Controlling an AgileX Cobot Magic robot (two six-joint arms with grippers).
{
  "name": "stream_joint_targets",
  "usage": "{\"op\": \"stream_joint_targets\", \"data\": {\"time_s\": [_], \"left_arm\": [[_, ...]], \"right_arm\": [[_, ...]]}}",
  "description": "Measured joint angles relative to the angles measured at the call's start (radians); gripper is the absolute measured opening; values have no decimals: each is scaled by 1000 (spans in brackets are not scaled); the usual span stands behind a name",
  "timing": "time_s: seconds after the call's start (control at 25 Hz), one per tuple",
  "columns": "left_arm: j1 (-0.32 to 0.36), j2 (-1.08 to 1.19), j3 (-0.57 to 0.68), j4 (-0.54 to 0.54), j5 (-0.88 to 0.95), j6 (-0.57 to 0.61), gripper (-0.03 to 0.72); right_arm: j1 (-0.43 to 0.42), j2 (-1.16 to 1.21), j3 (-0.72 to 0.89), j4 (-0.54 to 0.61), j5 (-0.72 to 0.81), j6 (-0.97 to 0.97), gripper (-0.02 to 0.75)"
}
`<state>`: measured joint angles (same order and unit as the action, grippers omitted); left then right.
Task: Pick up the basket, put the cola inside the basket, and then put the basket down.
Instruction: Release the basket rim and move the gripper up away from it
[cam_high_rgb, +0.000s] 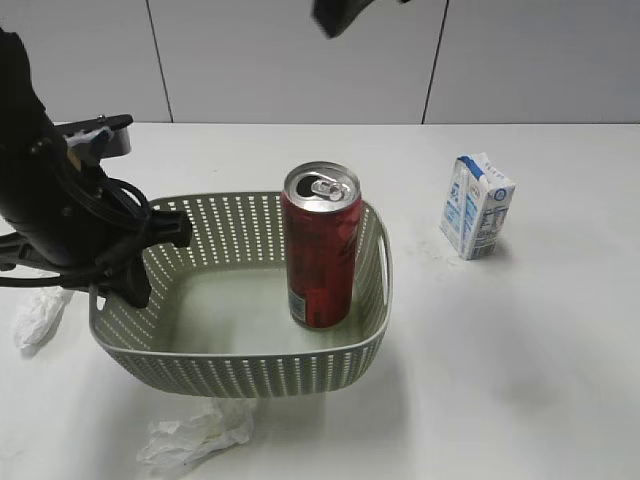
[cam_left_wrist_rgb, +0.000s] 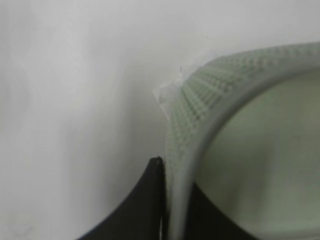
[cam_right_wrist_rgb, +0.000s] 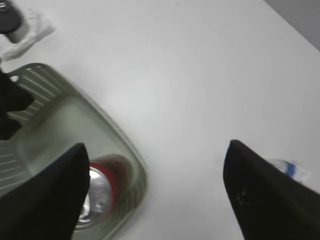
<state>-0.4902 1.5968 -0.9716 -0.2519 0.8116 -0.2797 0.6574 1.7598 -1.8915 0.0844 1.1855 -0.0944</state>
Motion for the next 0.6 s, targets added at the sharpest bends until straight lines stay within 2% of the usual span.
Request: {"op": "stream_joint_targets", "data": {"time_s": [0.2,0.44,0.6], "left_arm": [[0,0,0,-5,4,-13,-1],[0,0,0,-7,12,-18,-1],[0,0,0,-8,18,-19,-1]], "right_arm": [[-220,-83,81,-6,0,0,616],[-477,-233,305,-11,-3,0,600],[-566,-392,509,-13,-54,0,595]]}}
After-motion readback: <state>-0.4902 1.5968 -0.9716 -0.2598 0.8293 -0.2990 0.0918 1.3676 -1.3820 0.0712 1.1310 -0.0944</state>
